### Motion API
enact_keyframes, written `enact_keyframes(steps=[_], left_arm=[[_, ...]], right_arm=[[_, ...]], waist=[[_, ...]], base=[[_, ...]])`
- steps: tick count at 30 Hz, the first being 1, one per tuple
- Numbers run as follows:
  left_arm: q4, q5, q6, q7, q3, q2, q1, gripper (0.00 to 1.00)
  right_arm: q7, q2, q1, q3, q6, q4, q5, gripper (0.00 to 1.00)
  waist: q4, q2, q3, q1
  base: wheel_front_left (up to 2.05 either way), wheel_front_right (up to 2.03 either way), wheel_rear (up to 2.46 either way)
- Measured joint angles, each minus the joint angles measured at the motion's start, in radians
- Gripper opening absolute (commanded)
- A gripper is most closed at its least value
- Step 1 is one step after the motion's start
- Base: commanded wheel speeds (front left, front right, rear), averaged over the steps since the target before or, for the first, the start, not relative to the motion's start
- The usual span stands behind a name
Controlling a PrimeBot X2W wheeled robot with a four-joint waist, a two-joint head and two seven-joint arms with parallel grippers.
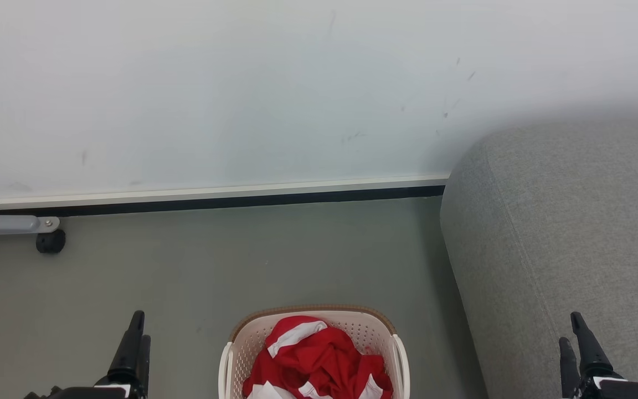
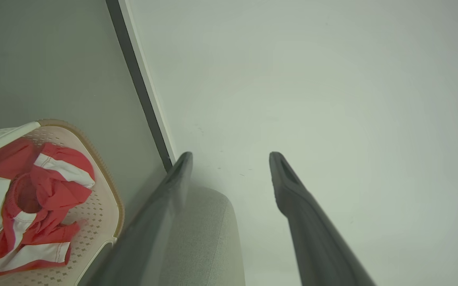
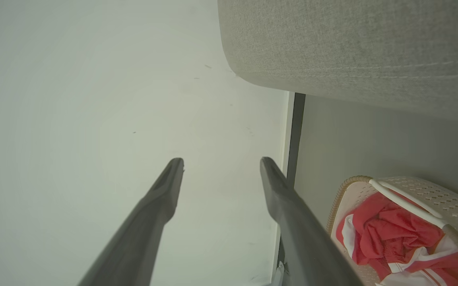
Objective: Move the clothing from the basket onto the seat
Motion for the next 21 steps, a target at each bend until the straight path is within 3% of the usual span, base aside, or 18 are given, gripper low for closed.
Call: enact_keyframes(steps=[9,21], left_arm=[[-0.014,0.035,0.009,-0.031,-0.032,0.000,0.000,1.00],[-0.035,0.163,0.053,-0.072,-0.072,0.009,0.000,1.00]], right_arm=[[-0.031,-0.007,0.000,0.032,-0.001,-0.019,-0.067,1.00],[-0.074,-0.057,0.000,0.110,-0.046,-0.051,-0.259,1.00]], waist=[[-0.001,0.0000,0.000,0.0000],[0.001,0.0000,0.000,0.0000]], base=[[0.00,0.00,0.00],[0.00,0.00,0.00]])
